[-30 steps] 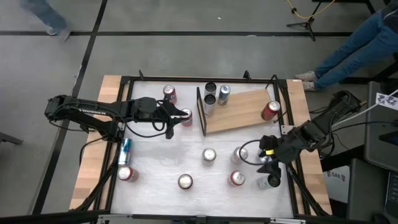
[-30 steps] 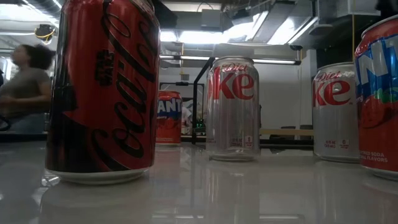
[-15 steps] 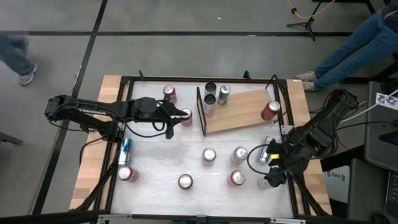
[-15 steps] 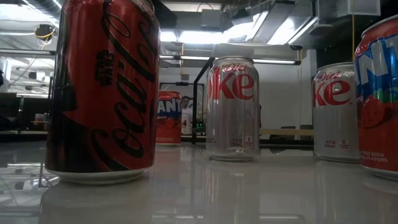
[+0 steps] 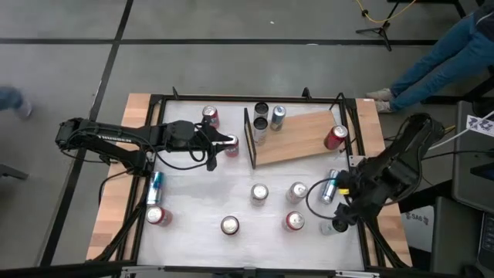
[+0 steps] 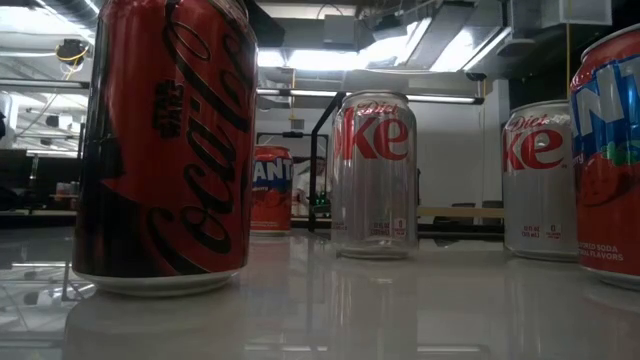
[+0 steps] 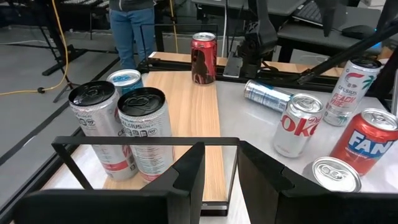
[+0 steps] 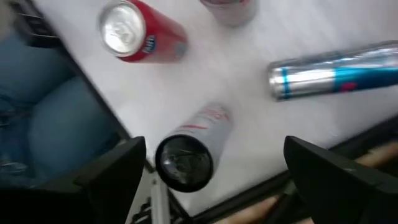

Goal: Place canned beverage on shelf
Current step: Put the white black soda can on the shelf aligned with the other white black soda cans

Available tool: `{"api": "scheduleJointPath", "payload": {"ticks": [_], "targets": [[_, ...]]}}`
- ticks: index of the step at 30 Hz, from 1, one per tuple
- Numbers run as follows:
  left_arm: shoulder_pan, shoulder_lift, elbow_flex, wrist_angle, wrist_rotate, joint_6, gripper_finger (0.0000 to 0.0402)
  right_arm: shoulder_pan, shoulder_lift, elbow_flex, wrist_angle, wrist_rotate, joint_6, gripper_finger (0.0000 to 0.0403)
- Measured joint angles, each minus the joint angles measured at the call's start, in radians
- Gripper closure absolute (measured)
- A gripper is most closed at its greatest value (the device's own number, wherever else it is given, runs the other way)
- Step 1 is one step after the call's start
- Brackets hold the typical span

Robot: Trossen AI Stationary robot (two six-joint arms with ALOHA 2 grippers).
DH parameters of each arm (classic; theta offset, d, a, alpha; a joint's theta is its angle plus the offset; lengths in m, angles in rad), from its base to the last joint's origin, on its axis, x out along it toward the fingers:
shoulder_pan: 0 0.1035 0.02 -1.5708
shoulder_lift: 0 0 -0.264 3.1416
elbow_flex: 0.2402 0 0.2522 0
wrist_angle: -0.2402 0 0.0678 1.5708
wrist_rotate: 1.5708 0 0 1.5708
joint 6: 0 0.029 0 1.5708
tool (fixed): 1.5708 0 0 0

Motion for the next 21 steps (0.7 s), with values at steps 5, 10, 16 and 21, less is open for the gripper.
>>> {"api": "scheduleJointPath", "payload": {"ticks": [5, 10, 16, 21], "targets": [[0.000, 0.000, 0.000, 0.000, 0.000, 0.000, 0.0317, 0.000, 0.150, 0.115, -0.142, -0.021, -0.003, 0.0033], [0.000, 0.000, 0.000, -0.001, 0.000, 0.000, 0.0317, 0.000, 0.264, 0.168, -0.188, -0.069, -0.007, 0.0033], [0.000, 0.000, 0.000, -0.005, 0.001, 0.000, 0.0317, 0.000, 0.321, 0.170, -0.184, -0.099, -0.007, 0.0033], [0.000, 0.000, 0.000, -0.008, 0.001, 0.000, 0.0317, 0.000, 0.322, 0.170, -0.145, -0.101, -0.007, 0.0033]]}}
